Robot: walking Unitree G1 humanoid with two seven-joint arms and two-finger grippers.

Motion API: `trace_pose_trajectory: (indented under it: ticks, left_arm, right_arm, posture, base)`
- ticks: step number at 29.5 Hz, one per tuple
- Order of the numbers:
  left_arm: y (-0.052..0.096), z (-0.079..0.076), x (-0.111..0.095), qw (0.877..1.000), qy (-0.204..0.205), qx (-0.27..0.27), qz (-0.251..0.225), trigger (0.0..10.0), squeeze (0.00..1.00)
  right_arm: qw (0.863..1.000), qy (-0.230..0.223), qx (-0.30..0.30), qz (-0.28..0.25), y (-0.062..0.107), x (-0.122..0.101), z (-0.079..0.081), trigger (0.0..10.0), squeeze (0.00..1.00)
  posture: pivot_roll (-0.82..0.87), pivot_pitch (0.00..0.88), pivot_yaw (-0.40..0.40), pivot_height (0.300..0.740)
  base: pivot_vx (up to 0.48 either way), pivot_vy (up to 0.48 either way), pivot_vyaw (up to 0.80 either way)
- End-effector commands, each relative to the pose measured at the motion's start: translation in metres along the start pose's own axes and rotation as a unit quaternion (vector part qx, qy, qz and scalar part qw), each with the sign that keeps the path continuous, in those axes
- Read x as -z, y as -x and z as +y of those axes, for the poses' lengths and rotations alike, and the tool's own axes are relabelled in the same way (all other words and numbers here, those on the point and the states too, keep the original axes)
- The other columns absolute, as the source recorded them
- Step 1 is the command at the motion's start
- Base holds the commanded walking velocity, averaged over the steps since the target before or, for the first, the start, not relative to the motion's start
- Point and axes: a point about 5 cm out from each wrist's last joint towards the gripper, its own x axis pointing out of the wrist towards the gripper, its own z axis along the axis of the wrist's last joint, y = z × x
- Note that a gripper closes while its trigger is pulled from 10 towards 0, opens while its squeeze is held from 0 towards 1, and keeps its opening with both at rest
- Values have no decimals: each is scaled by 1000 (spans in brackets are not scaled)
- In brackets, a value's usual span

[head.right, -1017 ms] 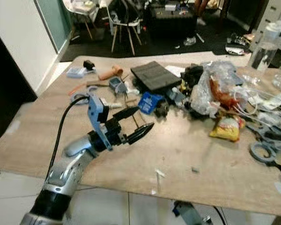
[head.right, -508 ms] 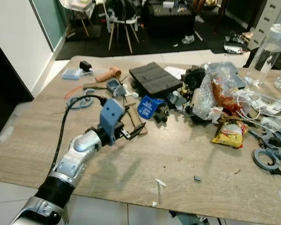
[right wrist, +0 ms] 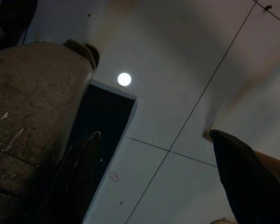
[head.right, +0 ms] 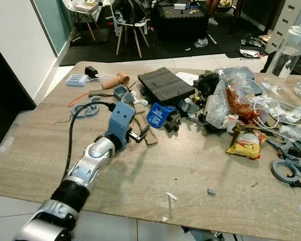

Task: Picking trash to rubbish bin

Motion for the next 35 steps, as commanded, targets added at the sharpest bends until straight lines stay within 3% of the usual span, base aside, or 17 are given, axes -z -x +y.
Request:
trace_pose_trajectory:
  ticks: [1, 14, 29, 30, 35]
  left_arm:
    - [-2, -4, 10, 999, 22, -17, 25, 10000, 0]
    - [-10, -26, 34, 992, 45, -37, 114, 10000, 0]
    - [-13, -57, 45, 981, 94, 52, 162, 9725, 0]
    - [-13, -58, 45, 981, 90, 60, 161, 0, 0]
    - [-12, -60, 46, 981, 81, 71, 162, 0, 0]
  right_arm:
    - [999, -5, -33, 15, 0, 9, 20, 10000, 0]
    - [999, -5, -32, 27, 1, 24, 20, 10000, 0]
    - [999, -4, -30, 23, 1, 20, 19, 10000, 0]
    - [999, -4, -29, 24, 1, 20, 19, 10000, 0]
    - [999, -5, -28, 25, 1, 21, 17, 10000, 0]
  posture:
    - [-25, 36, 77, 740]
    - [-37, 43, 71, 740]
    - [-40, 40, 73, 740]
    - [-41, 41, 74, 740]
    - [-41, 41, 74, 740]
  base:
    - [0, 0, 0]
    - [0, 0, 0]
    - [0, 0, 0]
    - [0, 0, 0]
    - [0, 0, 0]
